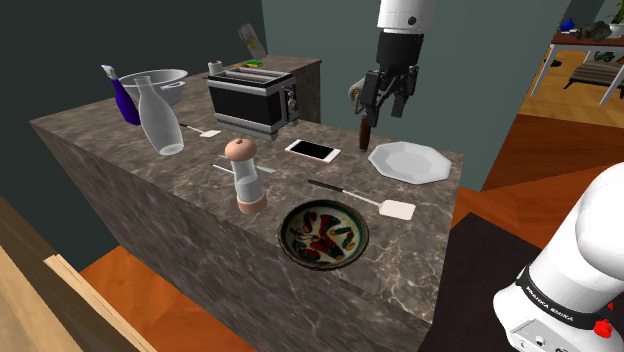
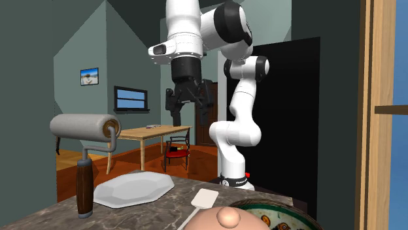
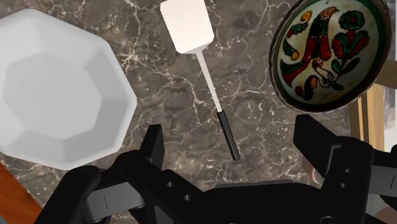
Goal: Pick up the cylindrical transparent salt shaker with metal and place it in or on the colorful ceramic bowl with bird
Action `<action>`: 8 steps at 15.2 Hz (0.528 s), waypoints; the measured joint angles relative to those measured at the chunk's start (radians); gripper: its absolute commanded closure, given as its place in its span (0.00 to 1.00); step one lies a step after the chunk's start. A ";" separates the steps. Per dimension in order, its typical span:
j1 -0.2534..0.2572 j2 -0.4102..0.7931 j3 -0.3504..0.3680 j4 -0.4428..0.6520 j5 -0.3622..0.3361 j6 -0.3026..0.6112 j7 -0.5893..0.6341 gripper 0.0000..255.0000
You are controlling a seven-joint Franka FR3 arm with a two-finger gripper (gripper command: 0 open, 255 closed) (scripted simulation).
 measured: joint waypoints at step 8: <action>0.025 0.248 0.113 0.194 0.013 0.085 0.153 0.00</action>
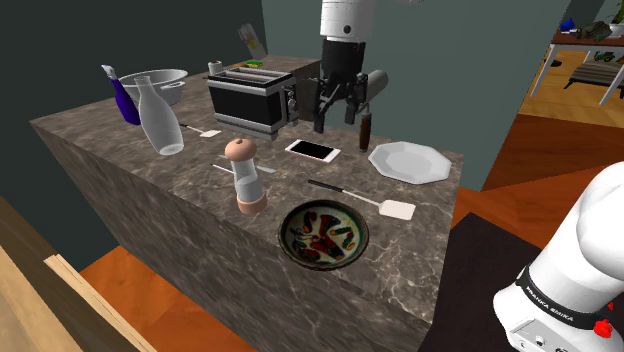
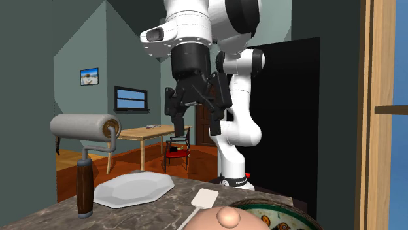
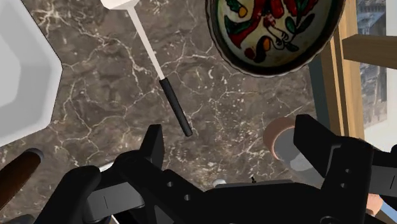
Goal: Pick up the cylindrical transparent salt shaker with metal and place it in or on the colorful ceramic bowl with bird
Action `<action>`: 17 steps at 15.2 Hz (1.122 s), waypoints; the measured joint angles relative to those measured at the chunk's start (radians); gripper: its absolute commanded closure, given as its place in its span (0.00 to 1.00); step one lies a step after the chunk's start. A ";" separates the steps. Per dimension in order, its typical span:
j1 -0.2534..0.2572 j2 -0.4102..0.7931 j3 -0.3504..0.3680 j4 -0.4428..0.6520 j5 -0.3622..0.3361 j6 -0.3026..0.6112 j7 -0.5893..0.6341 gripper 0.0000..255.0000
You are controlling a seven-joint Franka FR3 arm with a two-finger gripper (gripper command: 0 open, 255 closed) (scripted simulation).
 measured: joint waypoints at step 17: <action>0.119 0.542 0.124 0.547 -0.169 0.030 0.302 0.00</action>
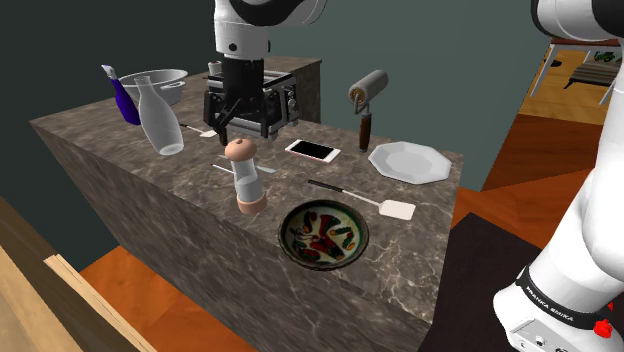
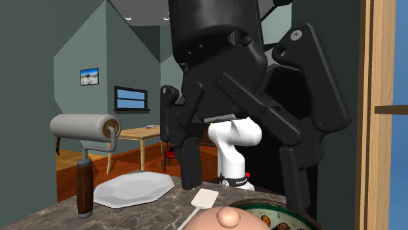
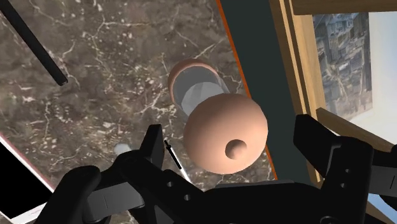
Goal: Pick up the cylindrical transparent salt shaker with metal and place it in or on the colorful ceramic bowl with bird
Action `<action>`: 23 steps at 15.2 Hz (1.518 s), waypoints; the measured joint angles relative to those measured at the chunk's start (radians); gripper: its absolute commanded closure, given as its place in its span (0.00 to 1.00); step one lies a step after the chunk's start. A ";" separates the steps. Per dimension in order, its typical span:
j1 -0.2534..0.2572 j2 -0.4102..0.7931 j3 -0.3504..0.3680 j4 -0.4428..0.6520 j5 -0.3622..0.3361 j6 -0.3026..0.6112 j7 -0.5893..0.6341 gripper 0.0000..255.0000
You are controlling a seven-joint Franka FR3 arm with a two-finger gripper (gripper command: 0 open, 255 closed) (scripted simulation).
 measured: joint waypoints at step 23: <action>0.008 0.020 0.001 -0.042 -0.009 0.062 0.008 1.00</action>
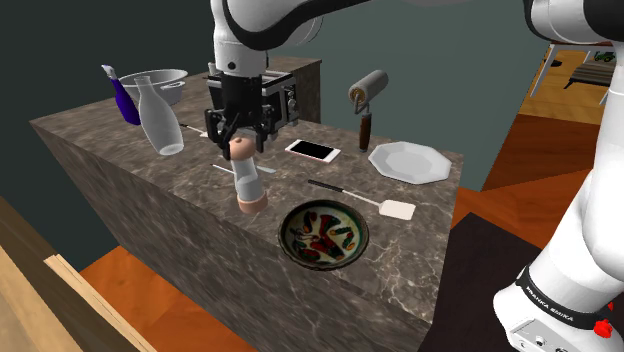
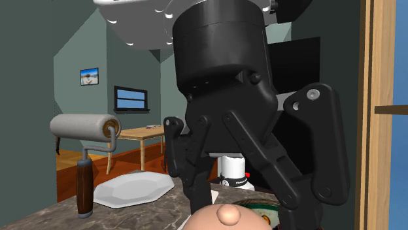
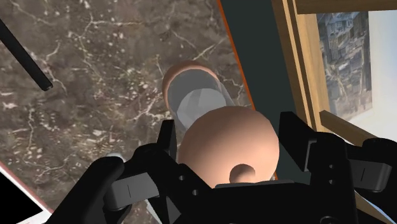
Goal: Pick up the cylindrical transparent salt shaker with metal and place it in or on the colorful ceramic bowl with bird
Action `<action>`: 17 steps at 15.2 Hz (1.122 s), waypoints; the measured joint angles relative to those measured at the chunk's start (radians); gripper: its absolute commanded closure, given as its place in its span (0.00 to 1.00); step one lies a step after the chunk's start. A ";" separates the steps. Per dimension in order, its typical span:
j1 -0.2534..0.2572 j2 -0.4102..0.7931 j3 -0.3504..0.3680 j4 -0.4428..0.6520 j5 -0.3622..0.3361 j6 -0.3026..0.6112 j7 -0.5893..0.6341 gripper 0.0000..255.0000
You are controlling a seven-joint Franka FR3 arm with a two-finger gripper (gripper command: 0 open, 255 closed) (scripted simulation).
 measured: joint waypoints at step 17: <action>0.020 0.024 0.005 0.255 -0.014 -0.230 0.023 1.00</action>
